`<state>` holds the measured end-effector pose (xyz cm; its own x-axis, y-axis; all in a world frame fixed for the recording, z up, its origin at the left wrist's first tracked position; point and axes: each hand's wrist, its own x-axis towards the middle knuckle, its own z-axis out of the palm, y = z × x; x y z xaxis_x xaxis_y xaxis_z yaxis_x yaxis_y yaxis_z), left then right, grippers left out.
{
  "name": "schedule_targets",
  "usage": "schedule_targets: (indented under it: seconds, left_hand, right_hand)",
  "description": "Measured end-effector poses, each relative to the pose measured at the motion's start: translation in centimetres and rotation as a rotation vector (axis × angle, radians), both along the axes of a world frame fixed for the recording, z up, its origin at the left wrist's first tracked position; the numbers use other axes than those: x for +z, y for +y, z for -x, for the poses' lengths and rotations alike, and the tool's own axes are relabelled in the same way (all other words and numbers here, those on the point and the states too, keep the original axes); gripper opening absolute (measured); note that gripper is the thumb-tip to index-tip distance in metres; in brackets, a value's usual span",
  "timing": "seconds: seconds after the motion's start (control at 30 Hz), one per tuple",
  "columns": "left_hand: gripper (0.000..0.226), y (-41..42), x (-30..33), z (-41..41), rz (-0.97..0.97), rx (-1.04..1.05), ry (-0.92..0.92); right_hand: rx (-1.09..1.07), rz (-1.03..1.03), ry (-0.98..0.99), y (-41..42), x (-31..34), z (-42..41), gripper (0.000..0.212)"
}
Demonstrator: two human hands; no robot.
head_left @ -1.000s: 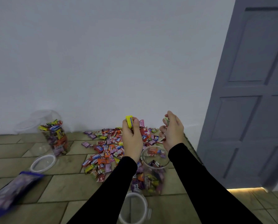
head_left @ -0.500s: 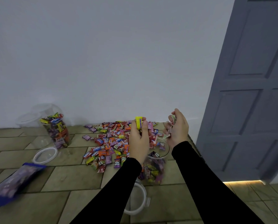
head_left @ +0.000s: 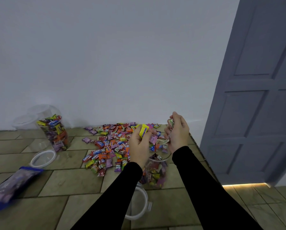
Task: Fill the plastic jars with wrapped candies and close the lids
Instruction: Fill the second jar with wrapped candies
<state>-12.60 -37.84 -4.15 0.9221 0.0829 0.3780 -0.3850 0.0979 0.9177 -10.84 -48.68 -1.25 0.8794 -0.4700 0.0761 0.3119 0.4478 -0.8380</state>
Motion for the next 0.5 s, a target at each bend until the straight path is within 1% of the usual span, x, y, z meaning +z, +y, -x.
schedule_targets:
  seconds: [0.17, 0.3, 0.43, 0.5]
  left_hand:
    - [0.013, 0.16, 0.20, 0.61, 0.024, -0.079, -0.055]
    - [0.015, 0.19, 0.13, 0.56, 0.100, -0.137, -0.062]
    - [0.016, 0.32, -0.20, 0.48, 0.077, -0.145, -0.072]
    - [0.016, 0.54, -0.65, 0.30, 0.028, -0.148, -0.099]
  right_hand:
    - [-0.013, 0.015, 0.002, 0.07, 0.11, 0.21, 0.028]
    - [-0.024, 0.012, 0.016, 0.09, 0.13, 0.24, 0.027]
    - [-0.029, 0.022, 0.039, 0.17, 0.33, 0.52, 0.027]
    - [-0.028, 0.025, 0.043, 0.21, 0.36, 0.55, 0.027]
